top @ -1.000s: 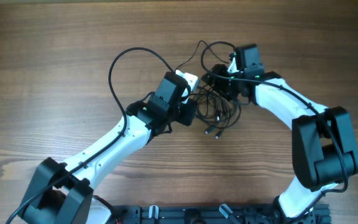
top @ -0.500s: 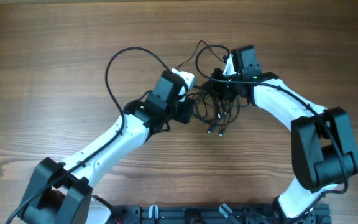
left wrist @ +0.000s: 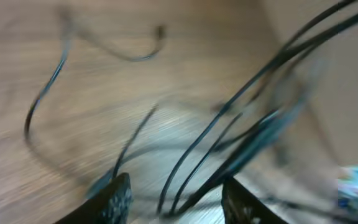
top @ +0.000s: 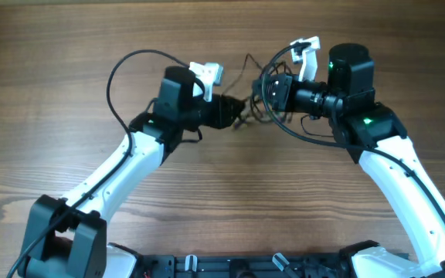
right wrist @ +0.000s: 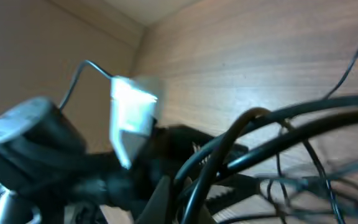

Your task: Untangle cables

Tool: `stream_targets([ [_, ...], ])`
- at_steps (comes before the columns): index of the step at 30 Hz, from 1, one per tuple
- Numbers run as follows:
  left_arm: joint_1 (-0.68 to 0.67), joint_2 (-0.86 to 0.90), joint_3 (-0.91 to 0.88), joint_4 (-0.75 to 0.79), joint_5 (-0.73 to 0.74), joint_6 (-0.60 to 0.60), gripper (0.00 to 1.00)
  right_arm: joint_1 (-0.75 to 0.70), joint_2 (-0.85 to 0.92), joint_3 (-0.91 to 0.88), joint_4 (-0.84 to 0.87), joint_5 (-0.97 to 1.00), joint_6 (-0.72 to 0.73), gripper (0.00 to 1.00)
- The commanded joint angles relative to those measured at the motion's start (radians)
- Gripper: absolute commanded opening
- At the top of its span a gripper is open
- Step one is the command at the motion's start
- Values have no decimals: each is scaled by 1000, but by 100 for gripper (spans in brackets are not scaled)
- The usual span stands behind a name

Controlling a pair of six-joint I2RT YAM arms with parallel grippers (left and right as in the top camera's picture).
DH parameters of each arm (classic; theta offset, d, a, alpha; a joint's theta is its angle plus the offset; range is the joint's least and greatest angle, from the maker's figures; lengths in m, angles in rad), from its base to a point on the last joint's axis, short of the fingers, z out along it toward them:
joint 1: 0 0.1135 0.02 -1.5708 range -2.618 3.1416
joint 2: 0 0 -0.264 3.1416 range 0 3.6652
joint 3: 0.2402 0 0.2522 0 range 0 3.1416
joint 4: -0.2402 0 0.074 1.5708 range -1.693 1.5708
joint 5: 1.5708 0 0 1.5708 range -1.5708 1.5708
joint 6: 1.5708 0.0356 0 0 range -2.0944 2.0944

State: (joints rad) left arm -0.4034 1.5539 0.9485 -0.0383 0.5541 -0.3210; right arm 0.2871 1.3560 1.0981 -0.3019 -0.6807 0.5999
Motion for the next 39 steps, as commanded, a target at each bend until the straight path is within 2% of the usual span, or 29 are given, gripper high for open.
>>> stream_targets([
  [1,50,6,-2,55,266,-2,50,0,-5,2,-2,-24,-13,4],
  [6,72,6,-2,49,313,0,59,0,-5,2,1,-25,13,4],
  [9,72,6,-2,14,313,31,59,0,-5,2,3,-25,13,4],
  [12,72,9,-2,-65,309,111,60,0,-5,2,3,-25,14,4],
  [15,68,35,-2,-78,309,112,60,0,-5,2,6,-25,31,4],
  [23,16,116,-2,21,304,111,60,0,-5,2,6,-40,31,4],
  [27,-1,116,-2,74,225,104,59,0,-5,2,5,-54,31,4],
  [30,-12,116,-2,74,206,104,48,0,-5,2,5,-54,31,4],
  [33,-20,116,-2,73,206,104,18,0,-5,2,5,-54,31,4],
  [34,-15,116,-2,73,207,104,12,0,-5,2,3,-54,31,4],
  [37,35,98,-2,63,208,99,4,0,-5,1,-23,-5,29,4],
  [39,79,69,-2,34,211,97,4,0,-5,2,-85,89,32,4],
])
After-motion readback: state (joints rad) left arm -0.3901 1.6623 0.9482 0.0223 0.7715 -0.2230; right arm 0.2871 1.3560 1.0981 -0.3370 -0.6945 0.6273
